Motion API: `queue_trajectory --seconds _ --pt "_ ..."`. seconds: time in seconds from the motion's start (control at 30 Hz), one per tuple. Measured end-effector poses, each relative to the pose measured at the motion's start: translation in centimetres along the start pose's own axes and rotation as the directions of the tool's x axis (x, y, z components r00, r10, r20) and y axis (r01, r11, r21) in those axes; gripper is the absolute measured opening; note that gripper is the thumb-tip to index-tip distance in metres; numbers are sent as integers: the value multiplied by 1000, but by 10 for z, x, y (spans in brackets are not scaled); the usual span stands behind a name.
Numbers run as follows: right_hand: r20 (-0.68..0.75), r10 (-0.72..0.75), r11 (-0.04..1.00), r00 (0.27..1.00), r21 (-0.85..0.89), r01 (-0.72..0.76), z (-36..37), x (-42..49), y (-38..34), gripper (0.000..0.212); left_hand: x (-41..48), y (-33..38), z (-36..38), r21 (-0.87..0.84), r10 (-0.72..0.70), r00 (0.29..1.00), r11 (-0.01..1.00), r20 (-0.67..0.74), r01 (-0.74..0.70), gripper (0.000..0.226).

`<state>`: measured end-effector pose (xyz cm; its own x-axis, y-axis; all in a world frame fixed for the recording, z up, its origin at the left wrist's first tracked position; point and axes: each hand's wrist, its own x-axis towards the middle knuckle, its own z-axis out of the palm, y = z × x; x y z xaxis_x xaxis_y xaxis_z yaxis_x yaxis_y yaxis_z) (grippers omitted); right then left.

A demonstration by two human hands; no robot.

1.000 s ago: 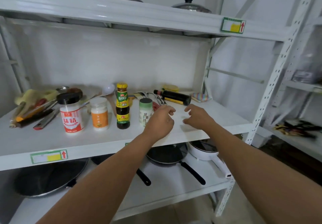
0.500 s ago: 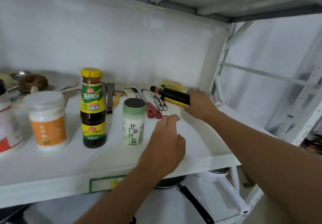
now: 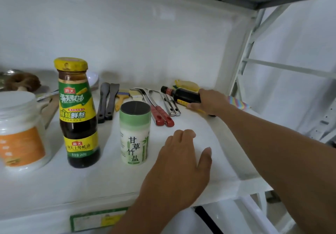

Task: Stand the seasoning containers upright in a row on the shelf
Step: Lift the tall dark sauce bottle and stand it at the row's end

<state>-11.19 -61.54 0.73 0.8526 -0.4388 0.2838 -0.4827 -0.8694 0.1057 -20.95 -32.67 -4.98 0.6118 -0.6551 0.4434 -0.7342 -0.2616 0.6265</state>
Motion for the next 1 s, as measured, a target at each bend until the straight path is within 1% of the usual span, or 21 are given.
queue_trajectory --seconds 0.13,0.3,0.37,0.47,0.6,0.7,0.83,0.93,1.0 --pt "-50 60 998 997 5 -60 2 -11 -2 69 0 0 2 24 -9 1000 1000 11 9 51" --pt "-119 228 968 966 134 -212 -8 -45 -3 65 1 3 -1 -29 -32 999 999 3 32 50" --pt "-159 236 963 959 173 -209 -11 -66 -4 67 1 5 -4 -66 -54 998 996 10 54 46" --pt "-185 200 963 962 218 -159 -17 -99 -10 68 0 8 -8 -115 -91 996 989 24 94 42" --pt "-168 197 916 966 382 -121 -31 -143 -28 63 -1 12 -15 -206 -151 987 966 55 159 42" --pt "-176 250 834 952 539 -120 -40 -173 -43 59 -3 13 -20 -281 -182 979 939 90 201 44" --pt "-206 311 647 928 761 -48 -42 -202 -61 55 -8 15 -27 -305 -182 969 925 164 226 72" --pt "-222 289 555 931 832 26 -43 -214 -72 54 -8 16 -28 -275 -150 973 941 175 195 79" --pt "-207 259 470 943 880 64 -44 -218 -78 55 -9 18 -29 -254 -122 975 952 187 168 80"
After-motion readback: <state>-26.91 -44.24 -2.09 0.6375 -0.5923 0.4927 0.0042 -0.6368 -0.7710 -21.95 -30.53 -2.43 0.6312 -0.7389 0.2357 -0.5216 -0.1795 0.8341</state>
